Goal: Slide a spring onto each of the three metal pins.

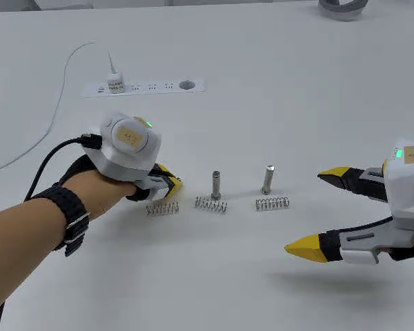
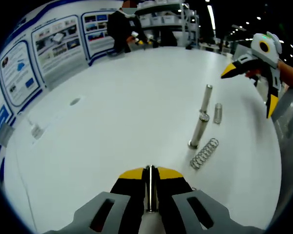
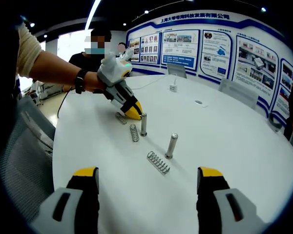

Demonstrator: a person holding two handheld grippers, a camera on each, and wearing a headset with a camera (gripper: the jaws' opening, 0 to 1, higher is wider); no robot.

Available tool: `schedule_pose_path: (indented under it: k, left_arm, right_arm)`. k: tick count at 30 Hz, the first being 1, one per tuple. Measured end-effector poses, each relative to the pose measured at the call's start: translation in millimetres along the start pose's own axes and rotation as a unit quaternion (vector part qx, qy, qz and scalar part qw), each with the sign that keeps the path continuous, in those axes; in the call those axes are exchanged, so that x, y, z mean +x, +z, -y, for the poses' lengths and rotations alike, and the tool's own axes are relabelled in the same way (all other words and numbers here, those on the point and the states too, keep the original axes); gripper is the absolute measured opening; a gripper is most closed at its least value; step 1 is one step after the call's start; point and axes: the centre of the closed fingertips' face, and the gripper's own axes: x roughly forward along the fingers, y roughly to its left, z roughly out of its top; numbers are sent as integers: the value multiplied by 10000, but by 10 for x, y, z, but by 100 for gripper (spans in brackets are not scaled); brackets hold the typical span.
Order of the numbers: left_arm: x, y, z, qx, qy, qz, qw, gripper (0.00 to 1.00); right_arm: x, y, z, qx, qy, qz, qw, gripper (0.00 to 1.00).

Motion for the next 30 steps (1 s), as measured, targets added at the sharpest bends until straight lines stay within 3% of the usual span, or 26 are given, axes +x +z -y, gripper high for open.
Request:
schedule_pose_path:
  k: [21,30]
  left_arm:
    - [-3,-16,2,4,0,-58,10000,8]
    - [-107,50,-51,-184,63,96,9998,8]
  right_arm:
    - [-8,-12,4,16,-15,-25,10000,83]
    - [-6,-4,-2,2,-12,-17,10000,83]
